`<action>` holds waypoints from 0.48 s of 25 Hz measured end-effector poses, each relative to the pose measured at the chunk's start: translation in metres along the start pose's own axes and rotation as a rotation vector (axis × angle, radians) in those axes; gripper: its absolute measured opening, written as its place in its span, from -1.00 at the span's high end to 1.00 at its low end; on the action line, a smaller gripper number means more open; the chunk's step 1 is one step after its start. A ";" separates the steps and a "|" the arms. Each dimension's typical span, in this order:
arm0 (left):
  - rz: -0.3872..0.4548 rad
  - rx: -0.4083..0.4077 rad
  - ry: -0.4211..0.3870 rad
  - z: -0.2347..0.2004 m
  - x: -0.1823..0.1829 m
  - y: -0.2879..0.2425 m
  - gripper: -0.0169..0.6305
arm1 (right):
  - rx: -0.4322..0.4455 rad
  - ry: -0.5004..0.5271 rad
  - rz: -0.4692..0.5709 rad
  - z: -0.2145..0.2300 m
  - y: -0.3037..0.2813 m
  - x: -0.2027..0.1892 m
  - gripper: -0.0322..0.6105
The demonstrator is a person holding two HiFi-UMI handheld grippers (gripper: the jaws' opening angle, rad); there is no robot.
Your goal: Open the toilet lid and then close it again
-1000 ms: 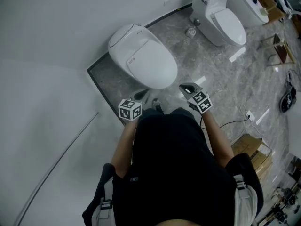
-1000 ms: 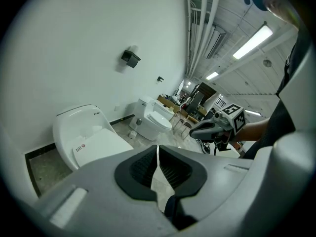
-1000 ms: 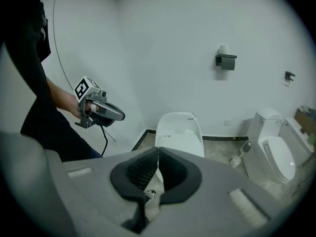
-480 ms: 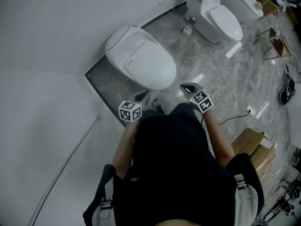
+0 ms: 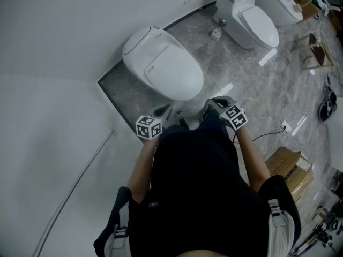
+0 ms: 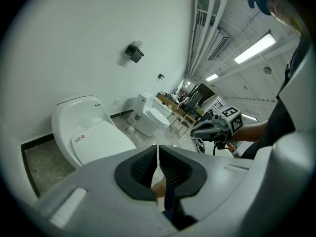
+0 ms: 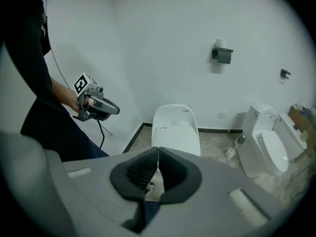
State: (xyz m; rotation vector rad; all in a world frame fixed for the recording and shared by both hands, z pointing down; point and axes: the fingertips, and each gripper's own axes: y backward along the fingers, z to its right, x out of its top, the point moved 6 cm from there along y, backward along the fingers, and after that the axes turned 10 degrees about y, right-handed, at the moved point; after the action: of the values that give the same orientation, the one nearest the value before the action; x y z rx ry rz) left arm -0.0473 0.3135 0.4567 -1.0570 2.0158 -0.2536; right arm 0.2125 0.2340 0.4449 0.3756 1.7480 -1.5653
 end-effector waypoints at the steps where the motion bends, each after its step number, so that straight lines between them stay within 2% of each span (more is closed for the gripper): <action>1: -0.007 0.001 0.002 -0.002 -0.001 -0.001 0.88 | -0.002 -0.006 0.003 0.002 -0.001 0.000 0.89; 5: -0.022 0.016 0.004 -0.004 -0.005 -0.008 0.88 | 0.018 -0.013 0.006 0.007 -0.007 -0.005 0.89; 12: -0.021 0.046 0.054 -0.005 -0.007 -0.021 0.88 | 0.061 0.014 -0.008 0.026 -0.023 -0.003 0.89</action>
State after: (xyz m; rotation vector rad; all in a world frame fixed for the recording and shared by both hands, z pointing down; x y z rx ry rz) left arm -0.0368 0.3047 0.4744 -1.0528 2.0382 -0.3419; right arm 0.2078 0.2056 0.4646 0.4111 1.7169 -1.6280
